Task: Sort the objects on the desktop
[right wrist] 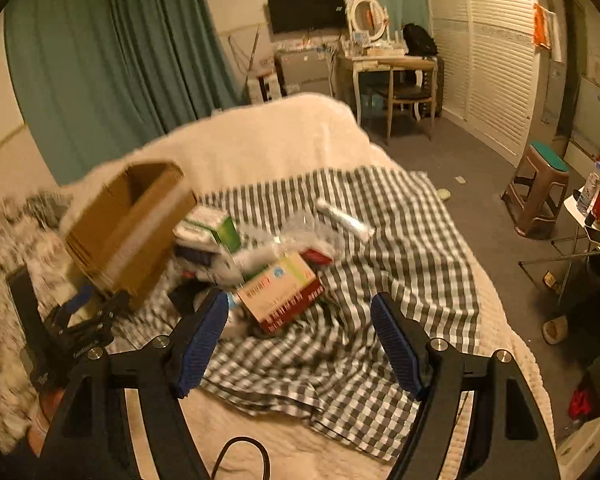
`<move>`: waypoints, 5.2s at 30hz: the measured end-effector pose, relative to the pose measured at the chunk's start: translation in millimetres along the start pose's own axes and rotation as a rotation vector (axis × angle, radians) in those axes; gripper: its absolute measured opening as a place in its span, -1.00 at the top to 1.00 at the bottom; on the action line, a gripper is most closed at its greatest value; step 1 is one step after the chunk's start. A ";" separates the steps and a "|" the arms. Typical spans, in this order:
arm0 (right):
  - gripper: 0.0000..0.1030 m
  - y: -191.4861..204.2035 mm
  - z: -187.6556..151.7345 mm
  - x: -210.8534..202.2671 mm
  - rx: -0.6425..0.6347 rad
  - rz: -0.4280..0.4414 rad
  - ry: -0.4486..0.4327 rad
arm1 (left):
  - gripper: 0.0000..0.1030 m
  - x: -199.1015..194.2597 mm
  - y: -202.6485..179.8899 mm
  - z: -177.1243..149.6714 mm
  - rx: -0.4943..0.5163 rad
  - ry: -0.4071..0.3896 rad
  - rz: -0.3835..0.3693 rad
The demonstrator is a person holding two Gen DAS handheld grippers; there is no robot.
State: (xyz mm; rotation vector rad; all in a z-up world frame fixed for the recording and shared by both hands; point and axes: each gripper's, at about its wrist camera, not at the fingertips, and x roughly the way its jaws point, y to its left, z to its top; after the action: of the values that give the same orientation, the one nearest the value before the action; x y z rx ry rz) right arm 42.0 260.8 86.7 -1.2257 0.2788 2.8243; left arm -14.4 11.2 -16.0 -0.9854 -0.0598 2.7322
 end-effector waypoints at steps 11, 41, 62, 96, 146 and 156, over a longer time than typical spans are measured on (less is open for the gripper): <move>-0.44 8.7 -12.6 127.1 0.089 0.105 0.176 | -0.97 86.2 -3.3 -13.7 0.116 0.033 0.039; -0.60 -9.9 -13.9 135.7 0.461 0.107 0.212 | 0.46 49.4 1.3 0.7 0.099 -0.004 -0.111; -0.60 111.7 47.6 10.8 -0.131 0.017 -0.038 | 0.46 -70.5 68.8 115.9 -0.069 -0.324 -0.007; -0.71 225.0 116.8 78.4 -0.164 0.095 -0.154 | -0.83 -39.2 169.4 106.2 -0.238 -0.269 0.088; -0.76 -58.5 -1.6 141.2 -0.039 0.091 0.055 | -0.94 139.7 -85.3 -24.8 0.223 0.161 -0.117; -0.76 -25.8 12.0 160.6 -0.107 0.028 0.028 | -0.73 125.4 -58.7 -14.4 0.143 0.177 -0.214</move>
State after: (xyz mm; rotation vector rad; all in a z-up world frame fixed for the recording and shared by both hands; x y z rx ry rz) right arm -73.5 284.2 -26.0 -1.2914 0.1492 2.8822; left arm -86.5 97.0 -98.5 -1.1062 0.0564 2.4104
